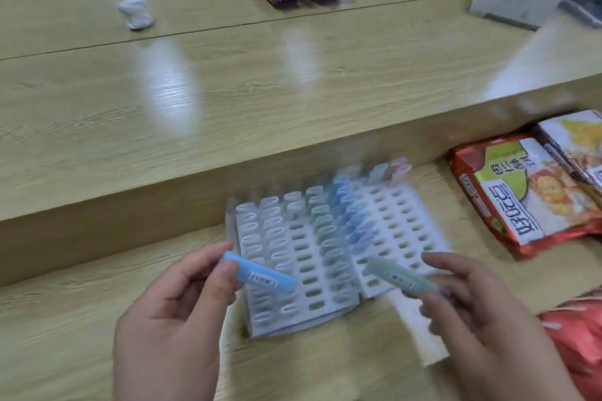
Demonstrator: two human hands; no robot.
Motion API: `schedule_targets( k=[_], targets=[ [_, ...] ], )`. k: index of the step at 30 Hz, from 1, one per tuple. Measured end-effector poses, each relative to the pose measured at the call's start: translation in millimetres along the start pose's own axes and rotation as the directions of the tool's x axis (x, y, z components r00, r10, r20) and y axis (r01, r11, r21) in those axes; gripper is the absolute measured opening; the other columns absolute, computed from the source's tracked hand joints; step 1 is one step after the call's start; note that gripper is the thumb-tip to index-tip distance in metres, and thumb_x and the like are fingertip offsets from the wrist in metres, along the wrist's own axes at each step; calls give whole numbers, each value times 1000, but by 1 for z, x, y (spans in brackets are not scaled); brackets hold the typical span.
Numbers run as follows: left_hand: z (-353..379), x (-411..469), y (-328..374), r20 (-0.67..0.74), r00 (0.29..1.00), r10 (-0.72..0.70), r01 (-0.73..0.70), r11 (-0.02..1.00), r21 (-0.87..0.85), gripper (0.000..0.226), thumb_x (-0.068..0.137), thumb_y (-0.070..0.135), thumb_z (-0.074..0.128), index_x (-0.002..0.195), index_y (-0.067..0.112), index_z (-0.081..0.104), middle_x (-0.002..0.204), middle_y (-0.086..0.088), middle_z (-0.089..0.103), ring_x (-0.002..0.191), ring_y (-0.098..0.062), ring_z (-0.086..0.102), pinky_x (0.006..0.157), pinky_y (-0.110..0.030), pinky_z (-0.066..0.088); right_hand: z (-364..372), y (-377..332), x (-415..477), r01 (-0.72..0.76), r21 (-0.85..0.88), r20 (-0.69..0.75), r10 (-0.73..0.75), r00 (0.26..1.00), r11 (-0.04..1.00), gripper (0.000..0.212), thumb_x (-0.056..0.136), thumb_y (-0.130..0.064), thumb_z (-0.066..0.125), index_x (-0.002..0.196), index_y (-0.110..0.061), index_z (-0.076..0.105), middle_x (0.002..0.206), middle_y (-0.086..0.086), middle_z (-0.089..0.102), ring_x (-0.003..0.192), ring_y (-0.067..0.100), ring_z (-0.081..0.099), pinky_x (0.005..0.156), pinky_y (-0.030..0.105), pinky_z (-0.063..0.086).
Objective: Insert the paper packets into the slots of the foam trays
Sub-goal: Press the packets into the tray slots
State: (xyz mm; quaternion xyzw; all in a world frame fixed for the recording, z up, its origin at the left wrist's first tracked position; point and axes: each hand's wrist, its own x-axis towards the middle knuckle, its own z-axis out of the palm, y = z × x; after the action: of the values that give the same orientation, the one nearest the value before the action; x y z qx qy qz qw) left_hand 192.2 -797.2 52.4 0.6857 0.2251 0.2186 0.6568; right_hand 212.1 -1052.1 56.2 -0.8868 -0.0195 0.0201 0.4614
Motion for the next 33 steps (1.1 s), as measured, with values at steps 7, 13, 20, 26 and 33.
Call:
schedule_targets(
  k=[7, 13, 20, 26, 33],
  targets=[
    [52, -3, 8, 41, 997, 62, -63, 998, 18, 23, 68, 24, 72, 89, 31, 80, 80, -1, 77, 66, -5, 70, 63, -8, 52, -33, 20, 85, 218, -366, -109, -274, 955, 905, 22, 88, -16, 65, 105, -28, 72, 94, -18, 63, 86, -5, 54, 77, 0, 37],
    [77, 1, -1, 71, 988, 139, -146, 983, 110, 24, 78, 26, 82, 96, 41, 77, 87, 3, 77, 75, -8, 73, 69, -11, 53, -21, 38, 140, 401, -436, 76, -411, 909, 806, 25, 93, -10, 62, 115, -18, 71, 102, -4, 68, 91, 9, 59, 74, 17, 41],
    [88, 4, -6, 33, 994, 108, -112, 985, 134, 23, 78, 30, 74, 96, 46, 76, 88, 5, 77, 76, -9, 73, 68, -12, 55, -16, 55, 158, 502, -421, 96, -513, 853, 756, 14, 90, -11, 66, 103, -12, 72, 102, 0, 72, 95, 20, 65, 81, 28, 47],
    [93, 5, -7, 58, 993, 108, -116, 978, 175, 24, 76, 47, 71, 100, 47, 75, 94, 6, 76, 83, -15, 73, 72, -16, 55, -13, 60, 163, 581, -350, 65, -600, 798, 735, 18, 88, -13, 64, 103, -12, 73, 104, -1, 72, 99, 18, 67, 84, 36, 53],
    [94, -10, -1, 244, 903, 353, -424, 824, 376, 19, 84, 34, 69, 101, 39, 74, 93, 18, 70, 75, -7, 67, 68, -7, 47, -15, 63, 165, 595, -419, 110, -612, 783, 686, 31, 76, 7, 77, 102, -10, 74, 102, 3, 73, 92, 26, 68, 71, 34, 54]
  ],
)
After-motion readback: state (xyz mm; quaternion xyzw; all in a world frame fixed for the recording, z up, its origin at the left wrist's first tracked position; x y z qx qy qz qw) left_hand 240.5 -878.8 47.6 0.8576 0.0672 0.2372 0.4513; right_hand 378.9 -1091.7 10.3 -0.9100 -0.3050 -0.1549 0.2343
